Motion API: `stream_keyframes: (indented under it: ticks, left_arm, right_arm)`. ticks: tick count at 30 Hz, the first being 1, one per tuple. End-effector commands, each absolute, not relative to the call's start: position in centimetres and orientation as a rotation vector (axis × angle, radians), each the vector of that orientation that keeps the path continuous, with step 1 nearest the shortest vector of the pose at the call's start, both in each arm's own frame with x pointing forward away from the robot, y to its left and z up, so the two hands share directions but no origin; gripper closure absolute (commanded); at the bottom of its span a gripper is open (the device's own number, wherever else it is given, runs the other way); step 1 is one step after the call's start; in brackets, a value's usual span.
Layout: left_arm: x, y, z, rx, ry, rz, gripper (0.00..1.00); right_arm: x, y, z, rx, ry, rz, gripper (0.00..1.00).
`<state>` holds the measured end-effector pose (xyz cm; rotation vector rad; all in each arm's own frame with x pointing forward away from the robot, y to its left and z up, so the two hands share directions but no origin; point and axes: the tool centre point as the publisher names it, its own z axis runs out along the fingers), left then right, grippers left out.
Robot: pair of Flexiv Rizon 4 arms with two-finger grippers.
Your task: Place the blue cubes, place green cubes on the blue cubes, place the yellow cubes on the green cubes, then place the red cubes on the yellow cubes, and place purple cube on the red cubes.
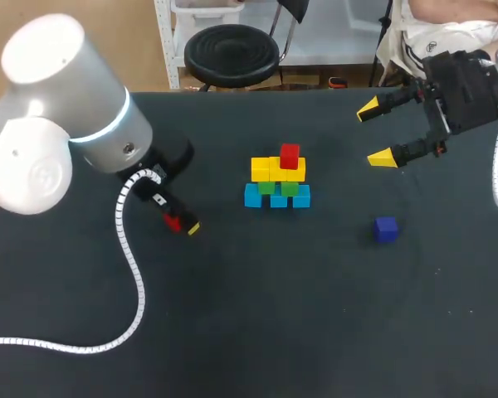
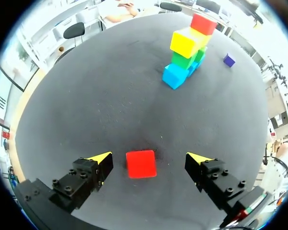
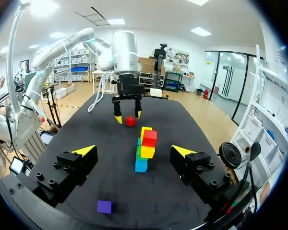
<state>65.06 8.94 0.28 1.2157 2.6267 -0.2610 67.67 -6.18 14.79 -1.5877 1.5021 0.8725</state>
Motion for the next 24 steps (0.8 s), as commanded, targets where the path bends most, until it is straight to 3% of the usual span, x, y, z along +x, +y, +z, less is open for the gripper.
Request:
stream_keyframes:
  ticks: [1, 14, 18, 24]
  left_arm:
    - [64.7, 9.2, 0.4, 1.211, 2.626, -0.251, 0.0]
    - [64.3, 10.5, 0.2, 1.193, 2.618, -0.231, 0.0]
    - [64.5, 10.5, -0.2, 1.191, 2.622, -0.227, 0.08]
    - [64.8, 9.9, -0.8, 1.199, 2.626, -0.241, 0.02]
  right_arm:
    - [67.7, -6.2, 14.7, -1.587, 1.5, 0.873, 0.0]
    - [67.7, -6.2, 14.7, -1.587, 1.5, 0.873, 0.0]
    - [67.7, -6.2, 14.7, -1.587, 1.5, 0.873, 0.0]
    - [67.7, -6.2, 14.7, -1.587, 1.5, 0.873, 0.0]
